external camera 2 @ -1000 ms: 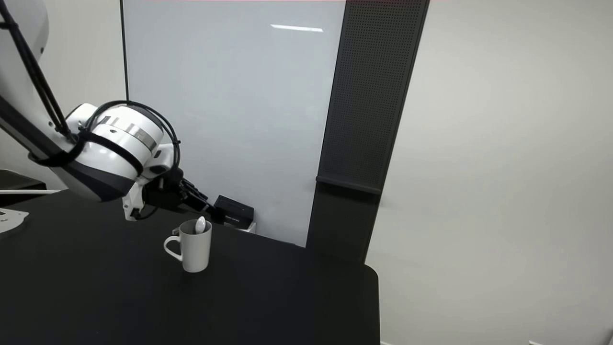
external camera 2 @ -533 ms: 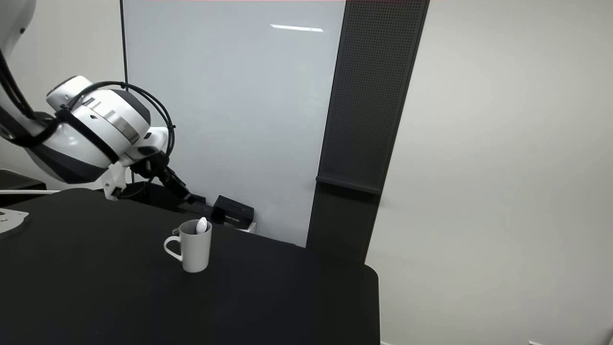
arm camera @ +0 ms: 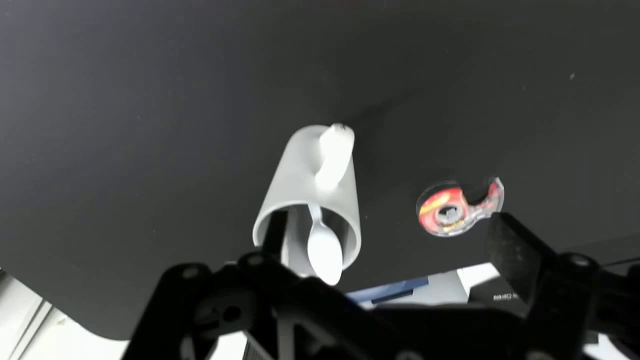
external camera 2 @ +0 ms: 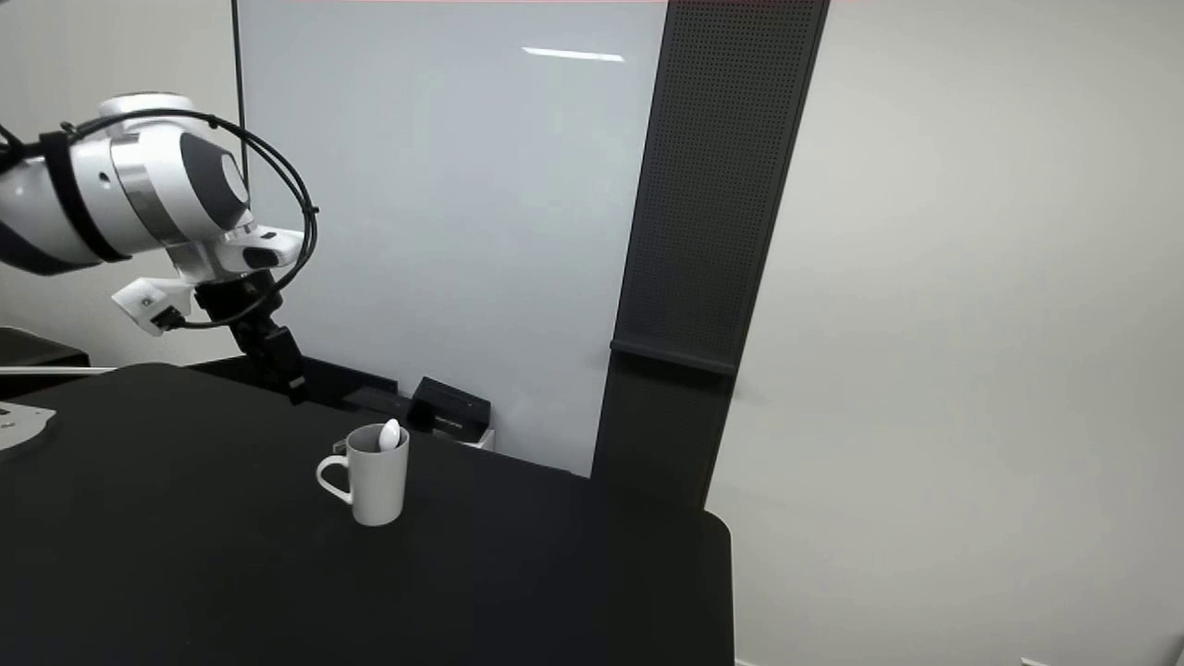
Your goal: Take the white spoon from the table and place it in the white cup
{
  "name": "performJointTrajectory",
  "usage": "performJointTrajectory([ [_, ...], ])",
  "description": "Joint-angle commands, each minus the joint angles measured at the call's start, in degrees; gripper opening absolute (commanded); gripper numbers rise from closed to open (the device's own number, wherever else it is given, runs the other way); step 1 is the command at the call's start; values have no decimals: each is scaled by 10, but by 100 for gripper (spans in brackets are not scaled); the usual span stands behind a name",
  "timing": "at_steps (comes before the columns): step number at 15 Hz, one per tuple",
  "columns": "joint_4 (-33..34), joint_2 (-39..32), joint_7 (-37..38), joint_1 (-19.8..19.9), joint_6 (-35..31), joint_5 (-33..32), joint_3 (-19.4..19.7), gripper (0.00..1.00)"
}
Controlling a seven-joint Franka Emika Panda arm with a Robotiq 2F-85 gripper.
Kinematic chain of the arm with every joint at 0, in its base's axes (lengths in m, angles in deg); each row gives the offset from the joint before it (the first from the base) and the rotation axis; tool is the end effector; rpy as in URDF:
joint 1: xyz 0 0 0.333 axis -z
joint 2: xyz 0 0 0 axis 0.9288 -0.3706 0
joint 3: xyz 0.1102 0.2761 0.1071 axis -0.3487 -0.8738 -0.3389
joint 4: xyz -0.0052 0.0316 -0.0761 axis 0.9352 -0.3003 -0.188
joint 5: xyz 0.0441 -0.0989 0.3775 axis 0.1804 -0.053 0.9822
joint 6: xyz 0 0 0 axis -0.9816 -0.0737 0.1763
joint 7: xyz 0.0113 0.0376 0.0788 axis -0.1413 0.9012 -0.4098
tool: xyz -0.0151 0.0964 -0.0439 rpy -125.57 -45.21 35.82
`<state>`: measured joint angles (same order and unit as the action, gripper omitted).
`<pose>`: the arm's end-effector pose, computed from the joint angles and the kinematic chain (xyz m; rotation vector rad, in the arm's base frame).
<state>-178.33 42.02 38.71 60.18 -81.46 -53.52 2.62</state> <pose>0.6157 0.1852 0.2543 2.9018 -0.6790 0.4195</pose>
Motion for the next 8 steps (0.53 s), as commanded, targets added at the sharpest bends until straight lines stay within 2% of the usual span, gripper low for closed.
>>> performJointTrajectory([
  [1, 38, 2, -154, 53, 118, 113, -63, 100],
  [4, 70, -4, -281, 81, 195, 184, -92, 100],
  [5, 77, -5, -325, 89, 202, 199, -98, 100],
  [6, 85, 1, -377, 44, 213, 244, -45, 100],
  [8, 105, -5, -446, 38, 243, 287, -31, 100],
])
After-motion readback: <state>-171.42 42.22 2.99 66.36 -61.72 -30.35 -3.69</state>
